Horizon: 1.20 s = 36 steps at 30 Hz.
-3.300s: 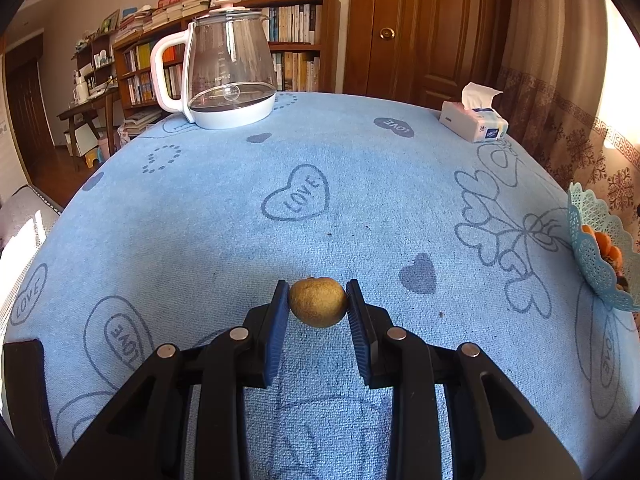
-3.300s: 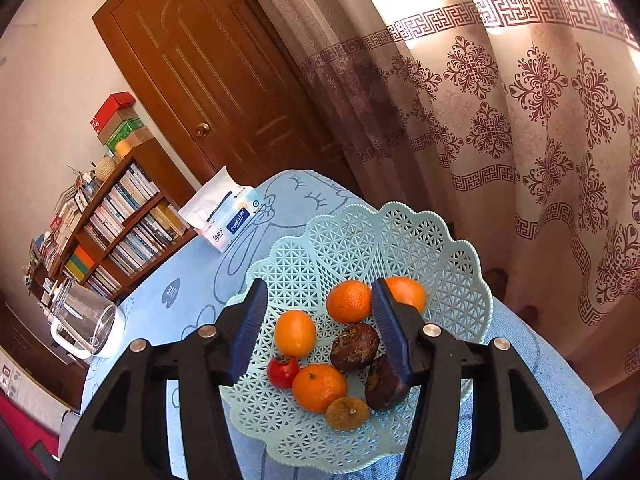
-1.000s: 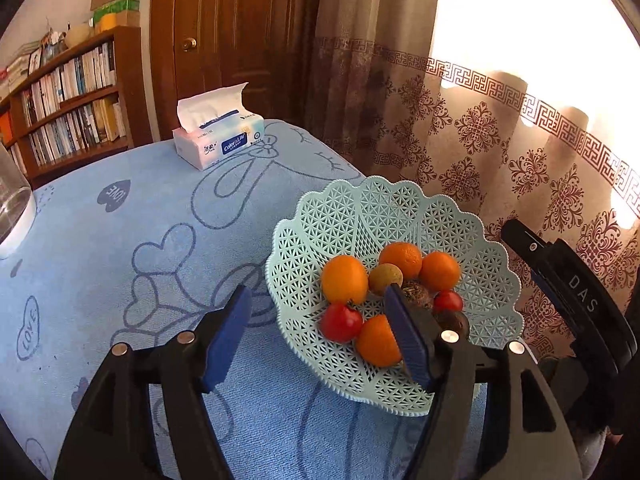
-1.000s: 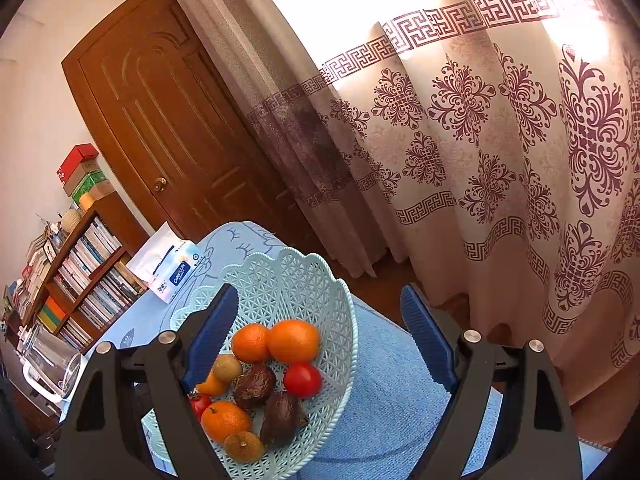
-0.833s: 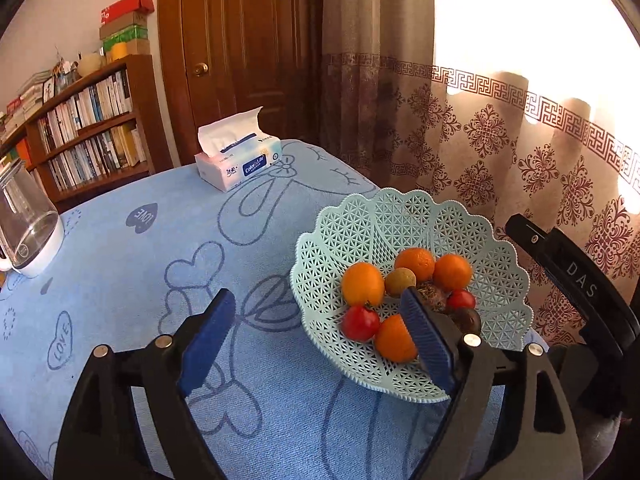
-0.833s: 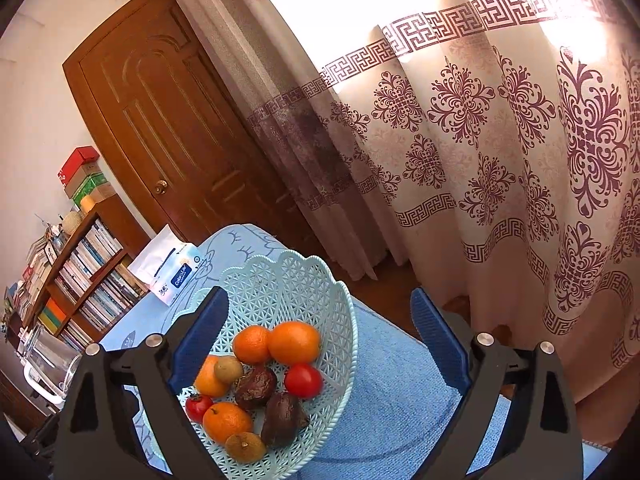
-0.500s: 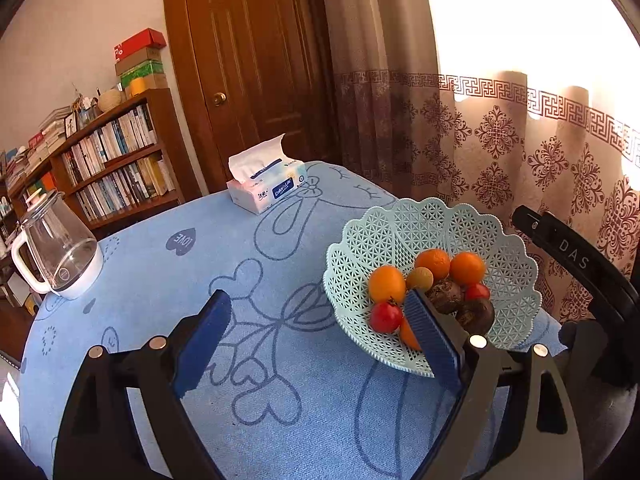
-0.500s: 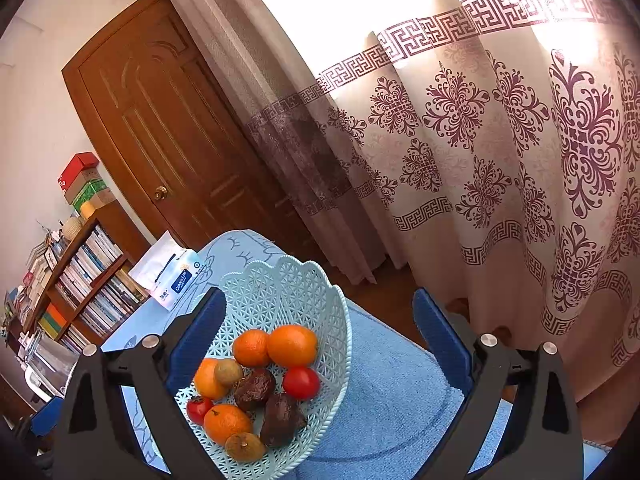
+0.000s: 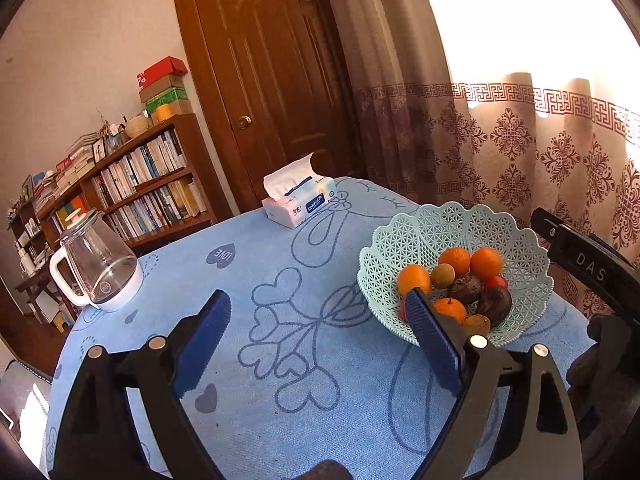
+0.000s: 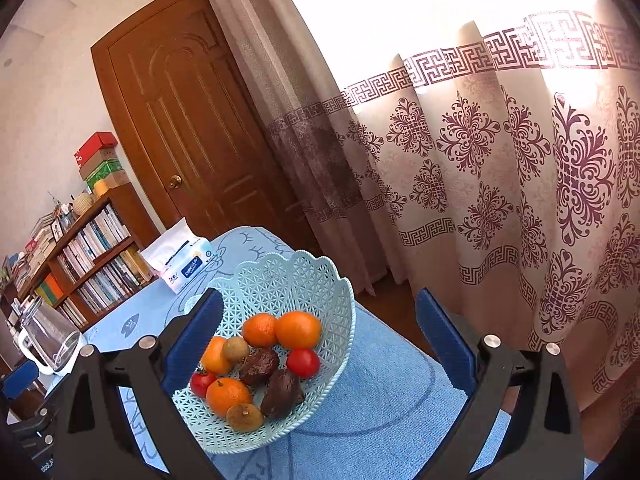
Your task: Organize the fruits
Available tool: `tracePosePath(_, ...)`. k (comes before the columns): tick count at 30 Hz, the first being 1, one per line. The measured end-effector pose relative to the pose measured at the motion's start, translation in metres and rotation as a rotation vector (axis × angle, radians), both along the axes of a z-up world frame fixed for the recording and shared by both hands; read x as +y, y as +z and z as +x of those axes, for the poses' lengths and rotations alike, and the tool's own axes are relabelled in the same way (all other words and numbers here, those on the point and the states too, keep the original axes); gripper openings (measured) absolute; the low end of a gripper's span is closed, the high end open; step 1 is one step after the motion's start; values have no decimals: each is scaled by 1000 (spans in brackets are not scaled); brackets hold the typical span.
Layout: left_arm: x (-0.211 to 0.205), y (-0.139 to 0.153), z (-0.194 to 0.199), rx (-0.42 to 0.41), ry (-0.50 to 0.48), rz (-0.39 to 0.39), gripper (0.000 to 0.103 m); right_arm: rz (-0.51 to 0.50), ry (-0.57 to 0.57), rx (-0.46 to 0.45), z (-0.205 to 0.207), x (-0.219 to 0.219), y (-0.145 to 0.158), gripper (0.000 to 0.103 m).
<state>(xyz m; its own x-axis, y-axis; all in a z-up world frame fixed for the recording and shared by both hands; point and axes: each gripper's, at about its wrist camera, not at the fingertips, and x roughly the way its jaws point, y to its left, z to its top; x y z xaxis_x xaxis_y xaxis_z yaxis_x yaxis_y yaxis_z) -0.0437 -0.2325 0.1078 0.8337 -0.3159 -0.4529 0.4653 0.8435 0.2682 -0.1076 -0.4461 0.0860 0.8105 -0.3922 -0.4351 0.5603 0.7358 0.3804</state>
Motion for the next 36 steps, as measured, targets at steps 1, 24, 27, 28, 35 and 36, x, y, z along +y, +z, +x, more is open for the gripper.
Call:
tracePosePath(1, 2, 0, -2, -9, 2, 0, 91, -3, 18, 9, 0, 2, -1, 100)
tracePosePath(24, 15, -11, -11, -64, 76, 63, 92, -97, 320, 243, 3, 57, -15, 100)
tracePosePath(27, 15, -11, -10, -62, 81, 64, 92, -120, 326, 259, 3, 62, -15, 100)
tracePosePath(28, 14, -11, -10, -63, 81, 66, 92, -124, 325, 262, 3, 63, -15, 100)
tracePosePath(35, 12, -14, -10, -72, 78, 80, 92, -132, 309, 266, 3, 62, -14, 100)
tracePosePath(36, 12, -14, -10, -73, 77, 82, 92, -134, 306, 265, 2, 63, -14, 100)
